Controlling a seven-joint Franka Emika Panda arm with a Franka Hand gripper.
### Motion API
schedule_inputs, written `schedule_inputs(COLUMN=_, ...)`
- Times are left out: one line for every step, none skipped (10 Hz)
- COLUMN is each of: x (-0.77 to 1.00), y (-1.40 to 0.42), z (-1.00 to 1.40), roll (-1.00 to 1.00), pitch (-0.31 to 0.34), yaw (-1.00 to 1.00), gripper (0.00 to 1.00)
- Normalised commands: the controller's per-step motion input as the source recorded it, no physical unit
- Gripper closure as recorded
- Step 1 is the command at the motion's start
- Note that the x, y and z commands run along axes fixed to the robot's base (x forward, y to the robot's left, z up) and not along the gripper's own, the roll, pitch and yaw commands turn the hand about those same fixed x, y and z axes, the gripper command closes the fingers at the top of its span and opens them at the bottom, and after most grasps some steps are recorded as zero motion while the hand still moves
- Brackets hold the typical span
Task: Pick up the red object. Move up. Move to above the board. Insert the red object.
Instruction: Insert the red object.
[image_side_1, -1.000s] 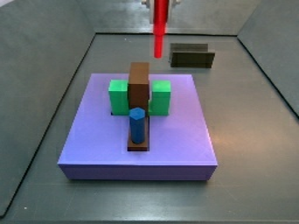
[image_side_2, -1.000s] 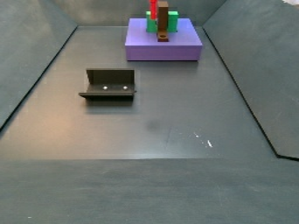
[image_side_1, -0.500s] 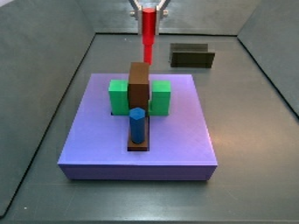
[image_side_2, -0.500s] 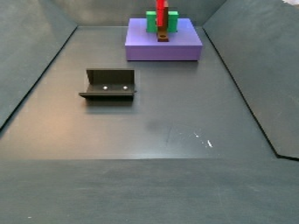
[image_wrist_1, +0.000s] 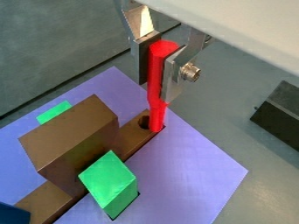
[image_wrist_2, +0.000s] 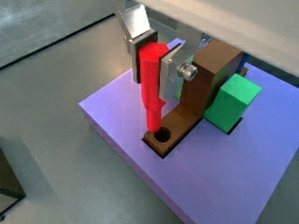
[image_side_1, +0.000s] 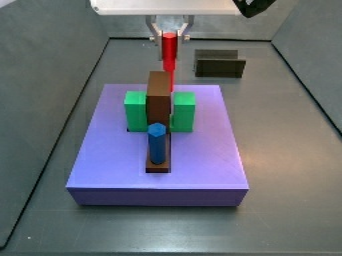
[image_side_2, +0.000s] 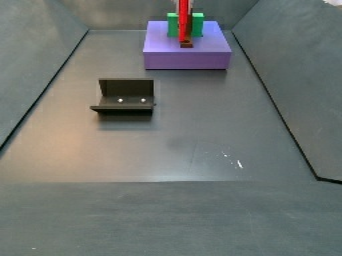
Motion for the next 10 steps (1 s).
schedule_inputs(x=-0.03, y=0.00, z=0.19, roll=0.00, pitch=0.000, yaw=0.00, gripper=1.00)
schedule_inputs(x=-0.09, y=0.00, z=0.07, roll=0.03, pitch=0.000, yaw=0.00, gripper=1.00)
schedule_inputs(x=-0.21, y=-0.02, z=0.03, roll=0.00, pitch=0.000, yaw=0.00, gripper=1.00)
schedule_inputs(x=-0.23, y=0.00, z=0.00, roll=0.00, pitch=-0.017, yaw=0.00, gripper=1.00)
schedule_inputs(x=-0.21, y=-0.06, z=0.00, roll=0.00, pitch=-0.044, yaw=0.00, gripper=1.00)
schedule_inputs(x=-0.20, y=-0.04, z=-0.01, roll=-0.01, pitch=-0.054, yaw=-0.01, gripper=1.00)
schedule_inputs(x=0.00, y=-0.13, z=-0.15, roll=-0.04, pitch=-0.077, yaw=-0.05, gripper=1.00)
schedule_inputs(x=0.25, y=0.00, z=-0.36, roll=0.00, pitch=0.000, yaw=0.00, gripper=1.00)
schedule_inputs(x=0.03, y=0.20, z=-0.26, roll=0.00, pitch=0.000, yaw=0.00, gripper=1.00)
schedule_inputs(x=-0.08, y=0.27, z=-0.12, roll=-0.03, pitch=0.000, yaw=0.00, gripper=1.00)
